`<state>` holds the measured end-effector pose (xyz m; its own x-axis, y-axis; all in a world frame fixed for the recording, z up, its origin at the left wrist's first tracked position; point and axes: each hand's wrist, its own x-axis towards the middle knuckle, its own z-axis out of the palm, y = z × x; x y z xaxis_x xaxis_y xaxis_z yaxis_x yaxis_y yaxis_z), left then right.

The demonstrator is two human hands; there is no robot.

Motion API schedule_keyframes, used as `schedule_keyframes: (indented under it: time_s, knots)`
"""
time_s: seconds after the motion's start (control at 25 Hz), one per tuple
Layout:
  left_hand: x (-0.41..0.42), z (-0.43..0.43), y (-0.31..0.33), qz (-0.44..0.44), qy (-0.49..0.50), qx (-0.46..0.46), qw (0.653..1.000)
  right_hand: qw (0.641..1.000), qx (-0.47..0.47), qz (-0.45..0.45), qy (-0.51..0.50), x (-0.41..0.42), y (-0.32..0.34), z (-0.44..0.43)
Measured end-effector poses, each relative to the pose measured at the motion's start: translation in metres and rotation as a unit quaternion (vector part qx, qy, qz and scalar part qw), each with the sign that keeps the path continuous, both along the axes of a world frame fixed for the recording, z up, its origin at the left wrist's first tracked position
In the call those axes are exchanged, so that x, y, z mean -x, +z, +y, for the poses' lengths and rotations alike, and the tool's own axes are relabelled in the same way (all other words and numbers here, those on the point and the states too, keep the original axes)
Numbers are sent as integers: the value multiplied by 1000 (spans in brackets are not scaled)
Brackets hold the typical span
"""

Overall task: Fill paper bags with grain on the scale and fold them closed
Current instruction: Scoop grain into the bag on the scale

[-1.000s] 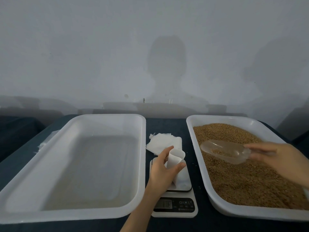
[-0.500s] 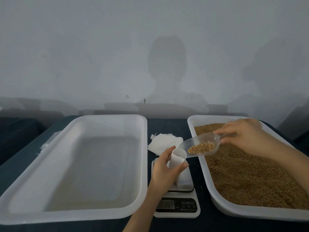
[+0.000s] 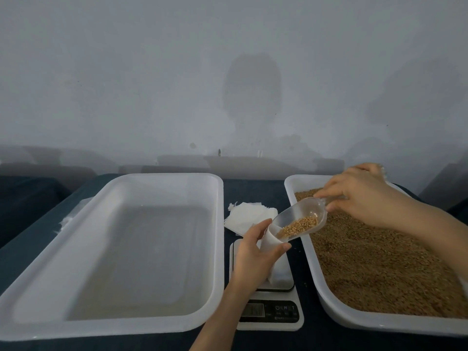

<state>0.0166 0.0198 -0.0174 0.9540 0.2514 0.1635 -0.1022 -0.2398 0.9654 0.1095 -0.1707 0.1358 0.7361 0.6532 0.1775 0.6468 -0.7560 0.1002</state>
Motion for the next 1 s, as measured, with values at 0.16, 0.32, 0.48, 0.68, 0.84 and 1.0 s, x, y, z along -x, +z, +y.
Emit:
schedule_keyframes:
  time_s: [0.16, 0.32, 0.48, 0.68, 0.84, 1.0]
  knots:
    - [-2, 0, -2, -3, 5, 15, 1000, 998, 47, -28, 17, 5, 10, 12]
    - [-4, 2, -5, -5, 17, 31, 999, 991, 78, -93, 56, 16, 19, 26]
    - [-3, 0, -8, -19, 50, 27, 998, 965, 115, -205, 112, 32, 19, 40]
    - [-1, 1, -8, -31, 73, 5, 997, 932, 93, -310, 162, 42, 15, 44]
    - [2, -1, -5, -32, 68, 8, 997, 931, 80, -315, 167, 41, 14, 42]
    - [1, 0, -6, -24, 66, 4, 998, 932, 52, -320, 161, 39, 11, 38]
